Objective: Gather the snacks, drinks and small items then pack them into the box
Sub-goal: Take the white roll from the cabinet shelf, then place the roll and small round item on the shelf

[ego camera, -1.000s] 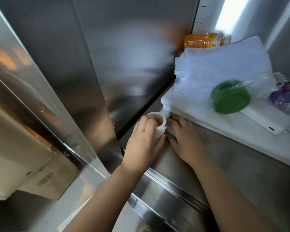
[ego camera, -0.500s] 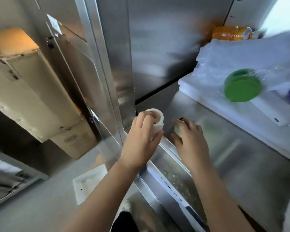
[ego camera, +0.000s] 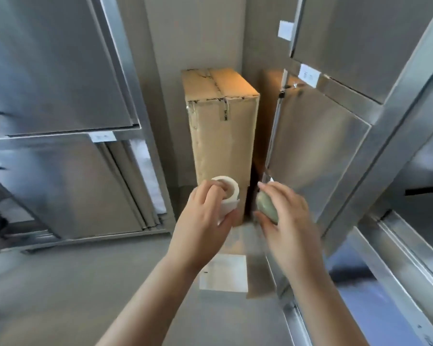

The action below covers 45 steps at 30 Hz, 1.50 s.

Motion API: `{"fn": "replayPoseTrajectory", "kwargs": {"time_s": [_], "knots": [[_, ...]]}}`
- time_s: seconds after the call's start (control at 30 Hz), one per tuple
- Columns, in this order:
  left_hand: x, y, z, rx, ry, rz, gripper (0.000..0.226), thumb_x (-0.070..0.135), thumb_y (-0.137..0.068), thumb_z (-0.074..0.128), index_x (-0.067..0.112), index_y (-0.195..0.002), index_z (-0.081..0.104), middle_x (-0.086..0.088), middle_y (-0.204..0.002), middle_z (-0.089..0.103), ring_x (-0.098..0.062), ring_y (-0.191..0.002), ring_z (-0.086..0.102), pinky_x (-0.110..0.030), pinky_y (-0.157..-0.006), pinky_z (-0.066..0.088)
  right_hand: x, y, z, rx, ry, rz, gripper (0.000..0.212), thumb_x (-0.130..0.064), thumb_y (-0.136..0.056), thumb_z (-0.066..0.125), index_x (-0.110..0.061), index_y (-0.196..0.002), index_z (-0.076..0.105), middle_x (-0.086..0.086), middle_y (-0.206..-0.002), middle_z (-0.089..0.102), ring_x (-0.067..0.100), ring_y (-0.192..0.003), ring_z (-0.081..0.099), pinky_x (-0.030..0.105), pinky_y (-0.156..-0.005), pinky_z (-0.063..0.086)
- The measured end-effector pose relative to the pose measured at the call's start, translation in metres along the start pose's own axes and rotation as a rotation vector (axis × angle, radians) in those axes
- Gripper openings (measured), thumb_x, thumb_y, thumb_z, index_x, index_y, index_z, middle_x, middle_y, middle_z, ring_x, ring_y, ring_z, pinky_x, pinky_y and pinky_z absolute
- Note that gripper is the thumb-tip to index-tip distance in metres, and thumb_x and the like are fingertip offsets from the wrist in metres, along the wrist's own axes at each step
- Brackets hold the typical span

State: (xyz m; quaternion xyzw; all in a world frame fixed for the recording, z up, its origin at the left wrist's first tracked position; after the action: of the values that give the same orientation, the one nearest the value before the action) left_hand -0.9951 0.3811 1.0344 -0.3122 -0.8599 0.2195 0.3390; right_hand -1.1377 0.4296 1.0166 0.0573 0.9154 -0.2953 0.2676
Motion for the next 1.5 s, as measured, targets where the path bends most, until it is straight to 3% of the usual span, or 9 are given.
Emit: {"fn": "replayPoseTrajectory", "kwargs": {"time_s": [0.07,0.2,0.5,0.67,0.83,0.97,1.13,1.3,1.5], "knots": [[-0.056,0.013,-0.053,0.041,-0.048,-0.064,0.03,0.018,-0.08,0.072,0.012,-0.101,0.052,0.004,-0.111,0.051,-0.017,-0.1,0.051,-0.015,-0.075,0.036,-0.059,-0.007,0.048,-0.04,-0.085,-0.077,0.059,-0.013,-0.079,0.073,-0.022,-0.133,0.052,-0.007,-0.131,0.053,0.014,-0.12,0.048,0.022,-0.094,0.042],[-0.162,0.048,-0.167,0.123,-0.174,-0.162,0.035,0.015,-0.078,0.073,0.017,-0.102,0.048,0.003,-0.113,0.051,-0.02,-0.101,0.051,-0.015,-0.08,0.035,-0.189,-0.012,0.15,-0.174,-0.24,-0.245,0.06,-0.017,-0.083,0.072,-0.024,-0.136,0.046,-0.01,-0.132,0.052,0.008,-0.12,0.045,-0.001,-0.095,0.021],[-0.321,0.129,-0.347,0.302,-0.354,-0.403,0.032,0.014,-0.076,0.074,0.011,-0.101,0.053,0.002,-0.11,0.051,-0.018,-0.098,0.049,-0.013,-0.081,0.034,-0.418,-0.004,0.299,-0.416,-0.426,-0.517,0.057,-0.03,-0.087,0.065,-0.029,-0.138,0.042,-0.02,-0.132,0.045,0.004,-0.123,0.039,-0.003,-0.096,0.015],[-0.39,0.15,-0.396,0.361,-0.406,-0.498,0.032,0.014,-0.078,0.073,0.01,-0.103,0.054,0.005,-0.112,0.051,-0.017,-0.098,0.051,-0.013,-0.077,0.033,-0.485,-0.01,0.374,-0.514,-0.473,-0.574,0.051,-0.041,-0.089,0.06,-0.034,-0.136,0.042,-0.024,-0.133,0.044,0.001,-0.125,0.038,0.009,-0.093,0.027],[-0.469,0.145,-0.431,0.366,-0.463,-0.537,0.032,0.015,-0.077,0.075,0.01,-0.102,0.056,0.005,-0.11,0.052,-0.015,-0.098,0.049,-0.017,-0.077,0.037,-0.535,-0.037,0.455,-0.534,-0.512,-0.561,0.05,-0.038,-0.087,0.063,-0.032,-0.133,0.044,-0.029,-0.129,0.04,-0.002,-0.124,0.037,-0.004,-0.091,0.019],[-0.544,0.119,-0.465,0.359,-0.512,-0.543,0.033,0.014,-0.075,0.076,0.012,-0.102,0.056,0.006,-0.11,0.053,-0.016,-0.099,0.051,-0.02,-0.079,0.042,-0.573,-0.082,0.526,-0.541,-0.543,-0.546,0.057,-0.025,-0.083,0.07,-0.034,-0.134,0.043,-0.033,-0.127,0.038,-0.007,-0.124,0.035,-0.004,-0.091,0.019],[-0.63,0.073,-0.511,0.348,-0.539,-0.558,0.036,0.019,-0.078,0.074,0.026,-0.1,0.046,0.018,-0.112,0.046,-0.014,-0.102,0.052,-0.026,-0.073,0.047,-0.619,-0.154,0.601,-0.535,-0.584,-0.489,0.059,-0.028,-0.083,0.069,-0.045,-0.13,0.039,-0.044,-0.124,0.034,-0.016,-0.118,0.032,-0.003,-0.087,0.025],[-0.699,0.052,-0.537,0.348,-0.58,-0.576,0.033,0.018,-0.076,0.075,0.015,-0.1,0.053,0.006,-0.113,0.052,-0.021,-0.102,0.054,-0.038,-0.077,0.051,-0.66,-0.195,0.664,-0.566,-0.596,-0.497,0.058,-0.025,-0.081,0.07,-0.043,-0.129,0.043,-0.038,-0.119,0.039,-0.017,-0.113,0.034,-0.005,-0.087,0.023],[-0.77,0.024,-0.549,0.369,-0.534,-0.559,0.038,0.018,-0.076,0.075,0.021,-0.101,0.047,0.009,-0.115,0.05,-0.021,-0.101,0.054,-0.036,-0.074,0.051,-0.687,-0.223,0.714,-0.558,-0.576,-0.577,0.057,-0.026,-0.081,0.072,-0.036,-0.13,0.045,-0.044,-0.12,0.036,-0.02,-0.116,0.031,-0.005,-0.09,0.02]]}}
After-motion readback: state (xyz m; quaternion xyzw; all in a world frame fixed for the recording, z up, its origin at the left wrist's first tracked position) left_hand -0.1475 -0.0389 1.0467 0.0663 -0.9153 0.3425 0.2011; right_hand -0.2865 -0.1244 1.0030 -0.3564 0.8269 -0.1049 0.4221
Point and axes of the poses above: each hand's wrist, its own y-axis away from the middle knuckle, its own z-axis out of the palm, x = y × z, the point moved 10 cm from there along -y, towards the middle knuckle
